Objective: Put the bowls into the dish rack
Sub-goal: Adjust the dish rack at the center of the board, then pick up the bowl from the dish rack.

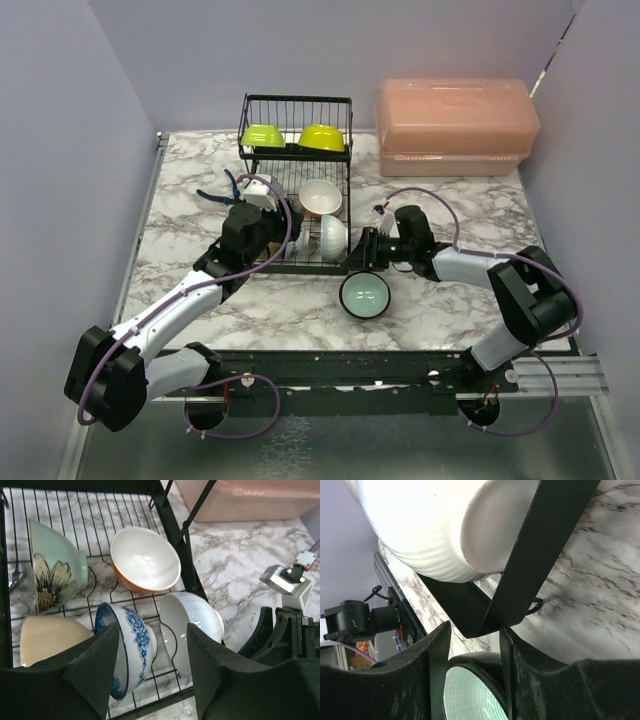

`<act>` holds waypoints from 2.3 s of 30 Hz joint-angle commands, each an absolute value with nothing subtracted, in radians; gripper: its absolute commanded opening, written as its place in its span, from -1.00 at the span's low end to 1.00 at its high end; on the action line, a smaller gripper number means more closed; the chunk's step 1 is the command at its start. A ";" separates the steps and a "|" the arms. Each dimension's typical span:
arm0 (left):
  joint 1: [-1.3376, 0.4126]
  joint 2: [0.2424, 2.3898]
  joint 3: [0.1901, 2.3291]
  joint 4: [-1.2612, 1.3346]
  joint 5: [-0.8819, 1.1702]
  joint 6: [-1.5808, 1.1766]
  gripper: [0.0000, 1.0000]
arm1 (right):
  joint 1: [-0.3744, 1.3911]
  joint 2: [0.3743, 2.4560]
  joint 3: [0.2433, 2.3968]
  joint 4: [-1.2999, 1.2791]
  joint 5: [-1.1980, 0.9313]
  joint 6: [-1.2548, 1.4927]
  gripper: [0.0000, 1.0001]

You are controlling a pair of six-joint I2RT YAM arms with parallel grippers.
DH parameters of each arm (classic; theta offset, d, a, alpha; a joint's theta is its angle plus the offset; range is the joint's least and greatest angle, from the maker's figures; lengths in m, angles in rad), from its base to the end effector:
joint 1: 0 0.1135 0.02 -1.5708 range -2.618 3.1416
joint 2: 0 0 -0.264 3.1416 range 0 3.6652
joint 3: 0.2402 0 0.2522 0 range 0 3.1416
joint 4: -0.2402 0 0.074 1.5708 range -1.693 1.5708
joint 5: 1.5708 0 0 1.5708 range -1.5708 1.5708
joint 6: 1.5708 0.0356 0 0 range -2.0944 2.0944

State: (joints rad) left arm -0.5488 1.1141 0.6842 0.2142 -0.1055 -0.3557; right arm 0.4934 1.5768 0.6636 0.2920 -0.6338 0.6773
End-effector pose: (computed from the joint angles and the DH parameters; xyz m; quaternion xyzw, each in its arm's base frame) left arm 0.2222 -0.1315 0.2795 0.0421 0.7776 -0.2366 0.5810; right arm 0.2563 0.1617 0.1605 -0.0643 0.8546 0.4710 0.2090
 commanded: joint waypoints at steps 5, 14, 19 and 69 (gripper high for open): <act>-0.543 1.007 0.672 0.002 -0.162 -0.383 0.13 | 0.647 1.672 0.808 0.324 -0.675 0.690 -0.06; -0.540 1.012 0.678 -0.055 -0.163 -0.334 0.13 | 0.735 1.687 0.820 0.405 -0.667 0.747 0.02; -0.532 1.114 0.746 -0.057 -0.115 -0.267 0.16 | 0.731 1.604 0.804 0.315 -0.603 0.726 0.23; -0.444 1.578 0.939 0.174 -0.354 -0.714 -1.00 | 0.602 1.383 0.819 0.063 -0.492 0.639 0.56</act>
State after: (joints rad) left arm -0.4713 1.6688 0.9874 0.1074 -0.3412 -0.6415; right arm 0.6067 1.4136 0.7780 0.0940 -0.5533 0.6407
